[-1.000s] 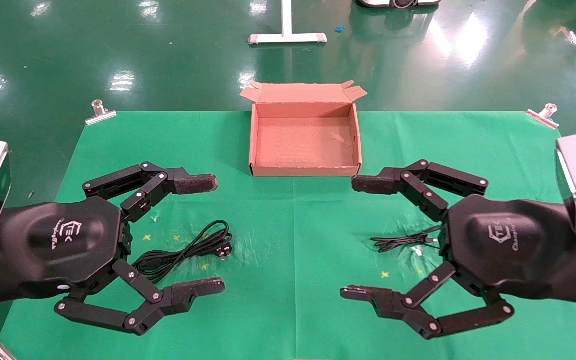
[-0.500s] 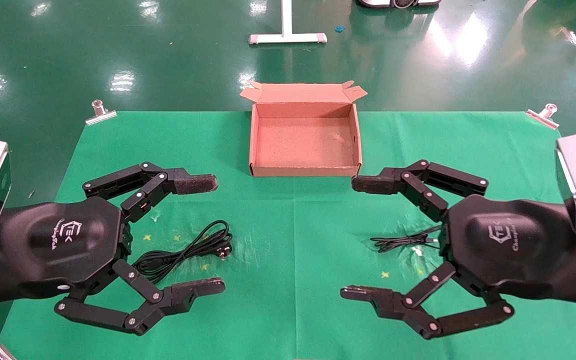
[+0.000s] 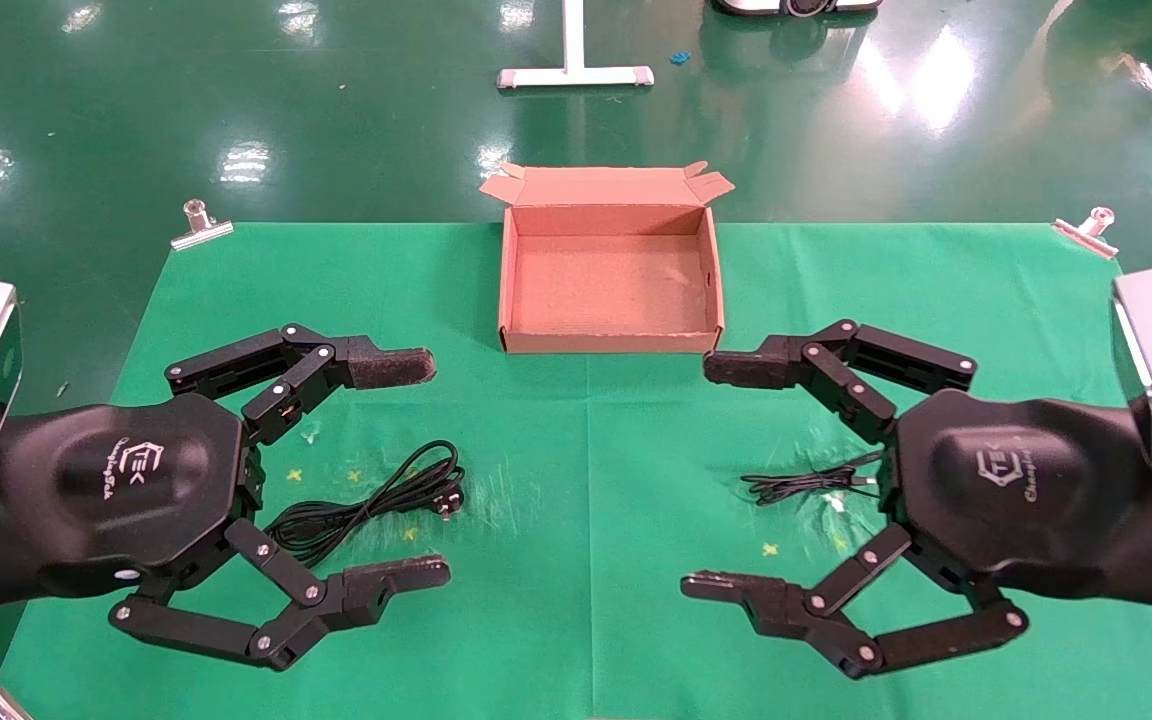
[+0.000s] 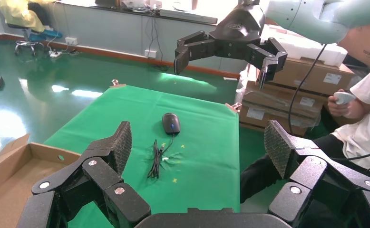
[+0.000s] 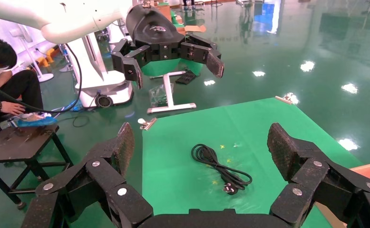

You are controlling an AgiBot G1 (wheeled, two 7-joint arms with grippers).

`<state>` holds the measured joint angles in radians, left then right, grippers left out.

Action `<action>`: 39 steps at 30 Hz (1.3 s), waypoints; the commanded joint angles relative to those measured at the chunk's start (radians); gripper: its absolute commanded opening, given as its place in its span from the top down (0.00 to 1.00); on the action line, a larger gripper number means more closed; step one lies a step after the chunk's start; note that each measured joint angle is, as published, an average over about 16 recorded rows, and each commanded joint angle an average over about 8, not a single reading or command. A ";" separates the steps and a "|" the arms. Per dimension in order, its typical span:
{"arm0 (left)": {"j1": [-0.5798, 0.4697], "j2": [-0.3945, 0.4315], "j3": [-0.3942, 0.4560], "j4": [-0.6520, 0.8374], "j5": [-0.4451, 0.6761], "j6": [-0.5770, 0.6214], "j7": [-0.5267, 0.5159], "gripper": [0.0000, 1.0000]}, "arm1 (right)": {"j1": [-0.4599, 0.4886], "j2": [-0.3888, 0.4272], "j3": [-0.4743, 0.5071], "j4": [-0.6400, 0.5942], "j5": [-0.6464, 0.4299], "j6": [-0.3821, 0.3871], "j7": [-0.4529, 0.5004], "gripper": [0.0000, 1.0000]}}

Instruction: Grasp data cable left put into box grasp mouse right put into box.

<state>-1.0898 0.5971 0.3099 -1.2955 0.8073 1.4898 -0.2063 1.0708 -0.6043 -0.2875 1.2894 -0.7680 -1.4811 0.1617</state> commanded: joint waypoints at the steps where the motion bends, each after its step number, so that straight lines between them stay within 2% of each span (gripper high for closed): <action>1: 0.006 -0.003 -0.003 0.002 -0.008 0.000 0.005 0.00 | 0.000 0.000 0.001 0.000 0.001 -0.002 -0.002 0.00; 4: -0.029 -0.019 0.048 -0.019 0.124 -0.006 -0.035 0.00 | -0.008 0.009 -0.009 0.010 -0.062 0.024 -0.034 0.00; 9: -0.136 -0.013 0.161 -0.050 0.412 -0.007 -0.139 0.00 | -0.021 0.020 -0.029 0.025 -0.162 0.079 -0.053 0.00; 15: -0.257 0.052 0.272 -0.056 0.708 -0.003 -0.246 0.00 | -0.024 0.024 -0.035 0.034 -0.193 0.105 -0.042 0.00; 21: -0.334 0.145 0.355 -0.056 0.958 -0.033 -0.383 0.00 | -0.023 0.025 -0.034 0.037 -0.194 0.108 -0.044 0.00; 30: -0.349 0.254 0.429 -0.055 1.203 -0.100 -0.531 0.00 | -0.021 0.028 -0.034 0.030 -0.197 0.110 -0.040 0.00; 39: -0.324 0.295 0.457 -0.055 1.290 -0.124 -0.604 0.00 | -0.020 0.034 -0.034 0.015 -0.200 0.106 -0.043 0.00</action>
<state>-1.4164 0.8895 0.7652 -1.3505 2.0948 1.3671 -0.8070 1.0502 -0.5706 -0.3209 1.3065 -0.9677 -1.3744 0.1191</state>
